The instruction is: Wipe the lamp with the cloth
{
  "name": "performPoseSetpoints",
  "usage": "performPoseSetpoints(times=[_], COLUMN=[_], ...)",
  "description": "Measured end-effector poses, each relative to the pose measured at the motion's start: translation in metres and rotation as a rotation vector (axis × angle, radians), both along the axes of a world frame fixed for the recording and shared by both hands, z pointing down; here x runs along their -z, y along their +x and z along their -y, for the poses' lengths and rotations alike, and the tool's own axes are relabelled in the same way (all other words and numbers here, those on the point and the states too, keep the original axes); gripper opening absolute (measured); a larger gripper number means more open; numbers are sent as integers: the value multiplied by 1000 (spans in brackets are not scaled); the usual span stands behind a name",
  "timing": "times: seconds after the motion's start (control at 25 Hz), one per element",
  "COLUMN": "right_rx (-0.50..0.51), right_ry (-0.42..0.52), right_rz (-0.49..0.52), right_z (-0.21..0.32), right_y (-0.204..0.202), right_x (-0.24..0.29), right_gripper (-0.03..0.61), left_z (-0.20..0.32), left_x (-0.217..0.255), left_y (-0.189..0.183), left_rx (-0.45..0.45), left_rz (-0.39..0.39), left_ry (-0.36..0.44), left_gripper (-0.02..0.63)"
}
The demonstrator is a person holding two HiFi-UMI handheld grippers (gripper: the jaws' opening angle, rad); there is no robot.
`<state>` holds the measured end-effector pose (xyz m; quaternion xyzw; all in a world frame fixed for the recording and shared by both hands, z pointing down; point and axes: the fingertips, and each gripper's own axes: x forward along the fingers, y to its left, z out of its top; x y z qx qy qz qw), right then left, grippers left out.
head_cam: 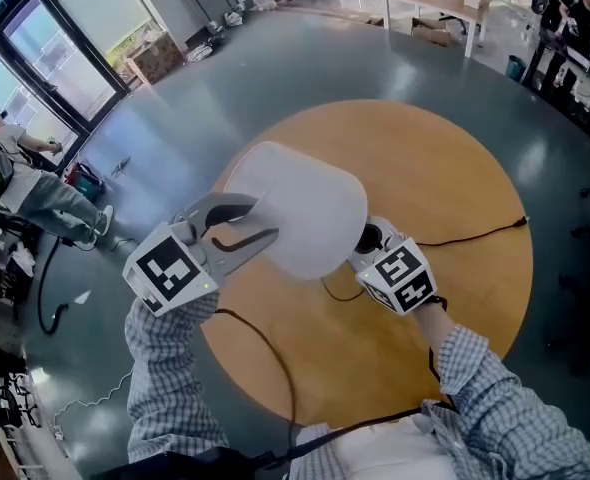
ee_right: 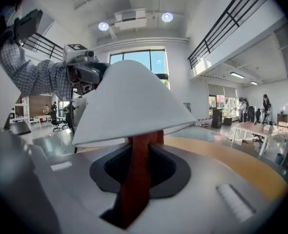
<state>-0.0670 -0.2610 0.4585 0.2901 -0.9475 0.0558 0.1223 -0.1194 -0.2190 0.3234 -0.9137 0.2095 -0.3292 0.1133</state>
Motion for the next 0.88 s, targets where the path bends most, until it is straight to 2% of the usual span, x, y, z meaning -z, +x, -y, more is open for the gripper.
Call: performPoseSetpoints(times=[0.16, 0.36, 0.52, 0.6, 0.88], right_rx=[-13, -54, -89, -108, -168], right_ry=[-29, -88, -138, -167, -219], right_rz=[-84, -66, -209, -246, -235], right_z=[1, -7, -20, -26, -38], right_y=[3, 18, 36, 49, 68], right_x=[-28, -54, -94, -112, -126], right_gripper=[81, 81, 81, 81, 81], left_z=[1, 3, 1, 0, -4], left_x=[2, 1, 2, 3, 5], left_y=[-1, 0, 1, 3, 6], left_rx=[4, -5, -9, -14, -38], left_rz=[1, 9, 20, 27, 52], left_ry=[2, 15, 20, 24, 39], left_gripper=[140, 141, 143, 143, 144])
